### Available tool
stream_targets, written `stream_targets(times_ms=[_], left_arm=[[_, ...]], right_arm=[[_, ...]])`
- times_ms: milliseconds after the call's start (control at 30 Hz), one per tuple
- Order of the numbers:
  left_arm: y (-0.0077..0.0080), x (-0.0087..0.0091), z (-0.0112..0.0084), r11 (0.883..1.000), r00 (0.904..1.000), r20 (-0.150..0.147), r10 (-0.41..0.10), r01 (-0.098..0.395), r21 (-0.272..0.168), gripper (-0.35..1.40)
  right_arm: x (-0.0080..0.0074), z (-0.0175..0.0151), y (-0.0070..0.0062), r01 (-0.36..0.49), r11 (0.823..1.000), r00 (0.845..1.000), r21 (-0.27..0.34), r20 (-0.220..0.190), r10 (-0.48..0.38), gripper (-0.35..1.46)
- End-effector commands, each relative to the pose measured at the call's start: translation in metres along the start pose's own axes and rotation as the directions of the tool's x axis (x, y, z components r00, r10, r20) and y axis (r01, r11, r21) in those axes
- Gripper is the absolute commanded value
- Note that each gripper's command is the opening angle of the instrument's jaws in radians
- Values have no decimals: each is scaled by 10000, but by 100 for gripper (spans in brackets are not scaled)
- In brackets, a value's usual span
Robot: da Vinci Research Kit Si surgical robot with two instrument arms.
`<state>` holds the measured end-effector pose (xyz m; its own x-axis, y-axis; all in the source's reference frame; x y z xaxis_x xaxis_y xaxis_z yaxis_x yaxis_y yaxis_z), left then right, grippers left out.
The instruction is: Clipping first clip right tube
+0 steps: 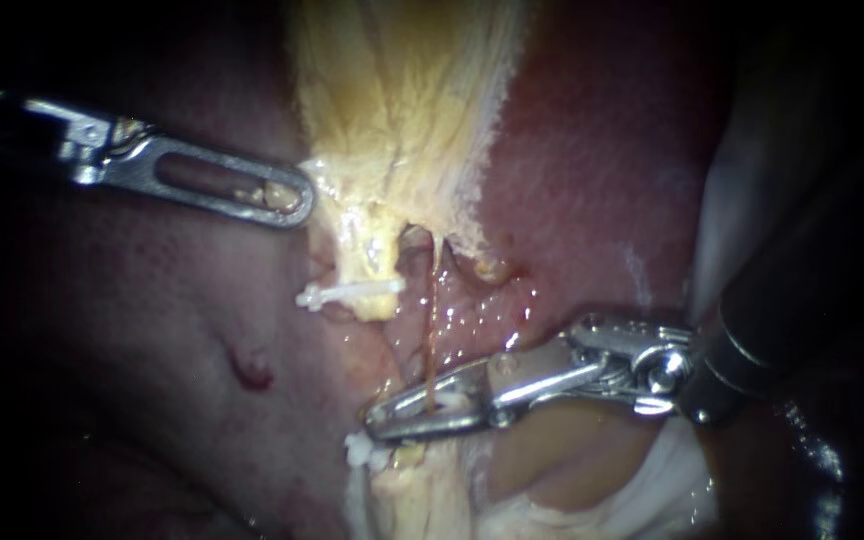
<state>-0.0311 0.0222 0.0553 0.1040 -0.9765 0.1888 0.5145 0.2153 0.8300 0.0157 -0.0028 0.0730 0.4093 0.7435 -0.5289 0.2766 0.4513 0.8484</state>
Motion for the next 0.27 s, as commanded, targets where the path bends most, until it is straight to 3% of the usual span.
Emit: stream_targets(times_ms=[33,267], left_arm=[[0,0,0,10000,10000,-3,-3,3,-6,-35],[1,0,0,10000,10000,-3,-3,3,-6,-35]], right_arm=[[0,0,0,3,10000,10000,-4,7,-3,-35],[-1,-2,0,1,10000,10000,1,7,-1,-35]])
